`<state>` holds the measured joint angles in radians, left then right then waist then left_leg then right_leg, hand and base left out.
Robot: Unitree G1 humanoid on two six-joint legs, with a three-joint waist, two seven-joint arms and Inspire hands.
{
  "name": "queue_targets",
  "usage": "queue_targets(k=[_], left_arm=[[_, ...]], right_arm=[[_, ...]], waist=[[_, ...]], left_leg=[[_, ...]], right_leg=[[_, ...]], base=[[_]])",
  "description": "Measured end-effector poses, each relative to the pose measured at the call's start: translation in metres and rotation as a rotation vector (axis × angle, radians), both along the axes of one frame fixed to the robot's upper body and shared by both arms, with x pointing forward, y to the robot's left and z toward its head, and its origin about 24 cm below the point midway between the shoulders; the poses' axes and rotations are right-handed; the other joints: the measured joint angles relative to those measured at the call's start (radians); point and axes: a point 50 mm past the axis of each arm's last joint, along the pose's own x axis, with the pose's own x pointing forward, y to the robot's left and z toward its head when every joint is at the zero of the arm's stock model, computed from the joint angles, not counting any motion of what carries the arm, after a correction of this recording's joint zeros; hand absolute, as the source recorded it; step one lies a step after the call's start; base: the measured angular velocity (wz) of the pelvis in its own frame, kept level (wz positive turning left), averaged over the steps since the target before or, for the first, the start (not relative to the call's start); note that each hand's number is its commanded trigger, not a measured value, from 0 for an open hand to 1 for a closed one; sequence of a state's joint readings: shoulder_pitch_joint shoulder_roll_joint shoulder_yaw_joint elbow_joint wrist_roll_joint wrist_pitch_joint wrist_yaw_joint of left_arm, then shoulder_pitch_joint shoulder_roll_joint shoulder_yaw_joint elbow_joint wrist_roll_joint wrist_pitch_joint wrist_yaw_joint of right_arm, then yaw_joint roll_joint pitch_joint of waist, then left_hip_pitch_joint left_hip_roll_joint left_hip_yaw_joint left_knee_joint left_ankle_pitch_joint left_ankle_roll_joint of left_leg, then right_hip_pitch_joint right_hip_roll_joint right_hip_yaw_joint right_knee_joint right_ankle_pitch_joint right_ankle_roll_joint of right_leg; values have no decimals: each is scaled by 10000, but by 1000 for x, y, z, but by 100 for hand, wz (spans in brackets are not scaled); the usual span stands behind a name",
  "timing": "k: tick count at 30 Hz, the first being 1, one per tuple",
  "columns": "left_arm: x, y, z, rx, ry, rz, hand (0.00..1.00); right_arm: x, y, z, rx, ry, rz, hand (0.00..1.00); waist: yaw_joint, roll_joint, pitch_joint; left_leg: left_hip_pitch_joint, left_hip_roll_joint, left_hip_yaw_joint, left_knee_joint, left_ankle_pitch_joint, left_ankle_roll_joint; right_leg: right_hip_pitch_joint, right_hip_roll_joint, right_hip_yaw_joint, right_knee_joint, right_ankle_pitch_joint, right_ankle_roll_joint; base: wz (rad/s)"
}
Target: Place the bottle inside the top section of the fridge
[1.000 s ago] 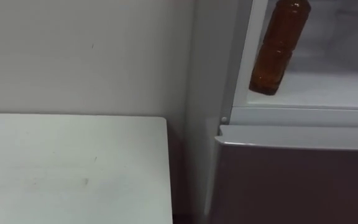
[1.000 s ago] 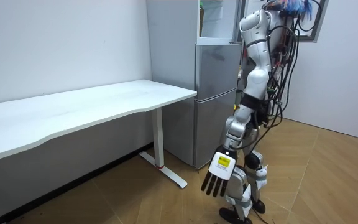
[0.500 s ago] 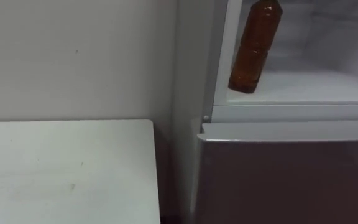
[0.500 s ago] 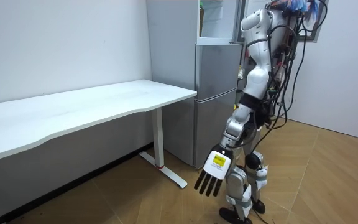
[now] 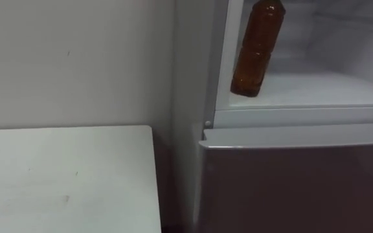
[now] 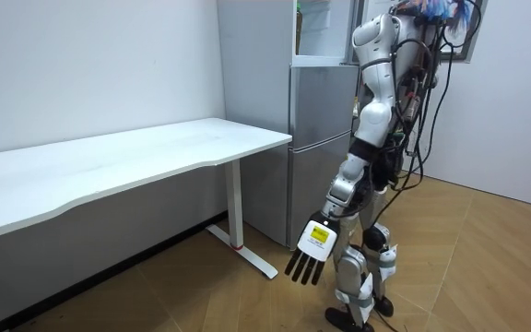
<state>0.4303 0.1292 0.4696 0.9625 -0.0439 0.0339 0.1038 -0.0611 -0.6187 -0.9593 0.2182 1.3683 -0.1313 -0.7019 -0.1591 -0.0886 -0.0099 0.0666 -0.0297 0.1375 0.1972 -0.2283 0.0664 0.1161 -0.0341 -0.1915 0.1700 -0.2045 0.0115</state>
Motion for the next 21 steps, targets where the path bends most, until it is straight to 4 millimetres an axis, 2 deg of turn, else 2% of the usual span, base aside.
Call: queue_targets(k=[8,14,17,21], left_arm=[[-10,-4,-2,-196,433,16,0],[-14,-9,-4,-352,549,71,0],[-15,-13,-6,-406,526,82,0],[-19,-24,-11,-772,848,-132,0]], right_arm=[[3,7,7,-272,-159,177,0],[12,24,7,-616,-498,597,0],[11,38,3,-773,-694,835,0],[14,54,-5,-1067,-962,992,0]], waist=[[52,133,36],[35,270,67],[261,331,65],[265,360,72]], left_leg=[[-13,21,136,-9,0,-3],[4,56,283,-11,0,-3],[181,110,540,-100,2,-22],[156,129,570,-50,-2,-27]], right_leg=[[-81,6,94,38,-14,-16],[-213,23,322,181,-17,-25],[-208,81,598,182,-5,-44],[-235,86,637,356,9,-65]], base=[[-4],[-12],[-23],[-7]])
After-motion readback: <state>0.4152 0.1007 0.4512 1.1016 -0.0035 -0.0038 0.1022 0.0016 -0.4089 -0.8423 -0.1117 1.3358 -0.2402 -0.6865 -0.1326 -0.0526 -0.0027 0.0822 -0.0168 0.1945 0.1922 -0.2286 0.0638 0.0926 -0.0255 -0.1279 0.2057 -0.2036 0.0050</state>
